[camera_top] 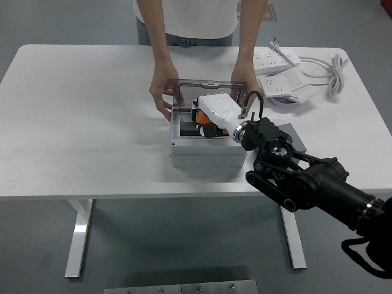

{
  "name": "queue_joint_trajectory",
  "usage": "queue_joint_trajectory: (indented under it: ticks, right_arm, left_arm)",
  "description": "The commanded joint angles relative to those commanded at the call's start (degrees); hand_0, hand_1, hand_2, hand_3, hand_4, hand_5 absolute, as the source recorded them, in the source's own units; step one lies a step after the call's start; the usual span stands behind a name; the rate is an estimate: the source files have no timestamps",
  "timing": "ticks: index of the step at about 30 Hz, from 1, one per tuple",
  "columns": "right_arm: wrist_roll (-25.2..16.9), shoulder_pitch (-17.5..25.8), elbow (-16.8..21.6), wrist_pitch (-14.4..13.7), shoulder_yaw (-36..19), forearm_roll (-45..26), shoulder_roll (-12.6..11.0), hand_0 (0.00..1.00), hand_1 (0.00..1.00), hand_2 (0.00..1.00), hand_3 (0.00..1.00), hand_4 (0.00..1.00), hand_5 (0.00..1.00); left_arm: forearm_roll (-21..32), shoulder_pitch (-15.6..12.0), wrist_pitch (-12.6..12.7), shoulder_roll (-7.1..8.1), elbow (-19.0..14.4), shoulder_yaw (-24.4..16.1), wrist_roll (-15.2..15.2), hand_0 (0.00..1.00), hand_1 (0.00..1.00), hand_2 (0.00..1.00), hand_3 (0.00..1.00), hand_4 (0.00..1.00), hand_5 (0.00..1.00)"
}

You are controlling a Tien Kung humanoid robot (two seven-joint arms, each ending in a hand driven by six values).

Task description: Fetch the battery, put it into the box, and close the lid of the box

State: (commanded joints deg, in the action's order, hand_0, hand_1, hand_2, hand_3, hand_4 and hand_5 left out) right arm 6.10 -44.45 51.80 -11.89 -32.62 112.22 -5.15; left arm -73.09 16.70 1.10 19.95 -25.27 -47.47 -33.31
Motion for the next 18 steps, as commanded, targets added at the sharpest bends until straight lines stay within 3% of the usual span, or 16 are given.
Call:
queue_joint_trajectory:
  ticks: [5, 6, 11, 12, 18]
  right_arm:
    - [-0.51, 0.16, -0.01, -0.37, -0.05, -1.21, 0.30, 0.110, 0.209, 0.361, 0.556, 0.261, 0.002]
    - [-0.56, 0.18, -0.03, -0.45, -0.08, -1.35, 0.34, 0.107, 0.227, 0.370, 0.541, 0.484, 0.002]
    - [-0.86, 0.21, -0.11, -0.87, -0.20, -1.86, 0.51, 0.107, 0.227, 0.370, 0.541, 0.484, 0.002]
    - [-0.92, 0.20, -0.14, -0.92, -0.21, -1.93, 0.53, 0.106, 0.243, 0.373, 0.541, 0.561, 0.048]
    - [-1.31, 0.25, -0.35, -1.10, -0.30, -2.59, 0.60, 0.103, 0.247, 0.377, 0.540, 0.589, 0.073]
  left_arm:
    - [-0.06, 0.01, -0.08, -0.06, -0.02, -0.02, -0.06, 0.632, 0.698, 0.573, 0.541, 0.500, 0.002]
    - [-0.08, 0.02, -0.09, -0.08, -0.02, -0.02, -0.07, 0.632, 0.698, 0.573, 0.541, 0.500, 0.002]
    - [-0.12, 0.08, -0.21, -0.11, -0.04, -0.01, -0.12, 0.632, 0.698, 0.573, 0.541, 0.500, 0.002]
    - [-0.14, 0.09, -0.23, -0.10, -0.05, -0.01, -0.13, 0.632, 0.698, 0.573, 0.541, 0.500, 0.002]
    - [-0.25, 0.11, -0.30, -0.08, -0.07, -0.04, -0.18, 0.632, 0.698, 0.573, 0.541, 0.500, 0.002]
